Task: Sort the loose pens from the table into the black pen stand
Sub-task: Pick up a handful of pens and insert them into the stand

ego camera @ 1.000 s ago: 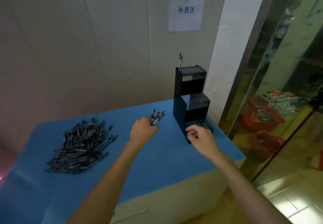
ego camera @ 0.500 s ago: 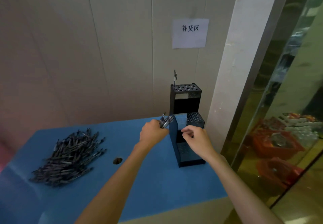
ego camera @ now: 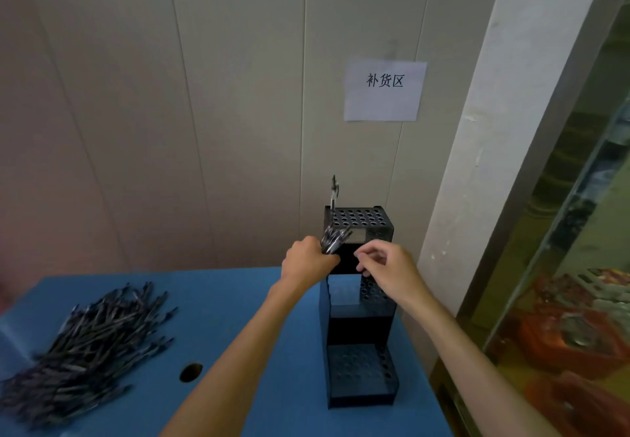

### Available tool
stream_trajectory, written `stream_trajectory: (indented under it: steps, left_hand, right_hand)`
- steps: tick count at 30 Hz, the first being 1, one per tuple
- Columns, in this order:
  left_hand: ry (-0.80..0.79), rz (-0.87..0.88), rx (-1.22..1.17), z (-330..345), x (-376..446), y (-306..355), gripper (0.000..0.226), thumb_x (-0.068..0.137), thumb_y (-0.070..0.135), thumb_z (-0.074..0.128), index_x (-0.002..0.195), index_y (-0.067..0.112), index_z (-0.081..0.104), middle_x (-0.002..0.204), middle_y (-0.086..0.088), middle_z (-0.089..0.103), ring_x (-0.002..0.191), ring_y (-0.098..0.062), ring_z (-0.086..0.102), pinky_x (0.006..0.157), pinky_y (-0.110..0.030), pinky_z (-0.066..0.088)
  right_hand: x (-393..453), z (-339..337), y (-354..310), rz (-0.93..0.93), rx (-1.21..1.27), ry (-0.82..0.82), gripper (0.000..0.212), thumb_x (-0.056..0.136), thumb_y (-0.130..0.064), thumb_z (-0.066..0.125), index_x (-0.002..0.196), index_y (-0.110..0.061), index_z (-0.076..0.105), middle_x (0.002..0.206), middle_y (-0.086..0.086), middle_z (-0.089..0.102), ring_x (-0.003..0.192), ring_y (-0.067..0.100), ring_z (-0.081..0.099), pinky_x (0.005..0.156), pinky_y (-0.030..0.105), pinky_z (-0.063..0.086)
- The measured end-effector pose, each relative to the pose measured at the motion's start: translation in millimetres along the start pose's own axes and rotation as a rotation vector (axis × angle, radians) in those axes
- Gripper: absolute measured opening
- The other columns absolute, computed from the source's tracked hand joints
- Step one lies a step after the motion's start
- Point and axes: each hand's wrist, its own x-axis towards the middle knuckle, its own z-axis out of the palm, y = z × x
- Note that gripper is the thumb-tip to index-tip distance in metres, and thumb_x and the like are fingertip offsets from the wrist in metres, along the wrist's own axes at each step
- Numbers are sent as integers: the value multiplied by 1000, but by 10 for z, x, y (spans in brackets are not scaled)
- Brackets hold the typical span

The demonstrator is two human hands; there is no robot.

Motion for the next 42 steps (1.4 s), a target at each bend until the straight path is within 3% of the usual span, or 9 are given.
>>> stream_trajectory:
  steps: [3,6,10,15,24,29,33,37,42]
  left_hand:
    - [20,-1,13,54,165,93,24,79,28,64,67,15,47,63,-1,51,56,-20,45,51,-26,34]
    - [20,3,34,74,295,189,21,80,27,64,69,14,51,64,-1,53,57,-20,47,51,-26,34]
    - [18,9,59,72,374,260,23,81,27,65,69,12,51,67,-3,54,59,-22,50,53,-25,38]
    - [45,-7,75,52,443,313,24,81,27,62,68,11,50,66,-3,54,56,-20,50,50,-24,38]
    - [71,-37,107,-76,696,313,24,81,22,72,70,15,51,68,-2,54,57,-18,49,49,-23,38]
    - [86,-32,49,-146,810,243,20,83,24,72,78,13,57,70,-4,56,59,-20,50,54,-27,42]
    - [96,-64,-2,-179,856,151,29,86,30,66,70,13,48,66,-5,49,59,-23,42,55,-30,35]
    - [144,-69,-19,-201,857,133,30,85,30,64,70,14,45,64,-2,46,58,-21,40,54,-28,32]
    - [178,-27,-36,-204,866,140,32,88,27,65,67,16,44,61,0,45,55,-17,39,51,-25,30]
  right_hand:
    - [202,-77,-63,-10,106,57,6,94,-17,66,100,-18,68,85,-1,72,72,12,70,68,24,57]
    - [432,-167,-125,-8,177,28,20,92,-25,71,111,-23,66,96,0,69,80,16,70,70,27,58]
    - [674,-247,-126,-64,227,-87,15,87,-21,77,100,-20,70,94,0,72,86,14,68,70,23,53]
    - [883,-264,-116,-86,173,-217,20,79,-18,83,96,-17,73,93,-3,74,90,10,68,83,21,54]
    - [1275,-231,-49,-96,166,-144,20,80,-25,81,96,-19,71,111,-1,65,107,9,59,85,21,42]
    - [1428,-359,-140,29,443,-93,20,90,-22,69,101,-6,67,101,5,73,92,10,68,80,20,43]
    - [1596,-544,-169,53,653,112,9,92,-13,67,96,-6,68,90,7,74,74,12,71,66,15,50]
    - [1760,-535,-120,-2,557,255,4,91,-13,72,89,-11,69,83,7,74,72,18,72,68,28,60]
    - [1815,-342,-170,-188,223,201,6,91,-9,69,97,-12,68,89,6,73,78,17,74,67,29,62]
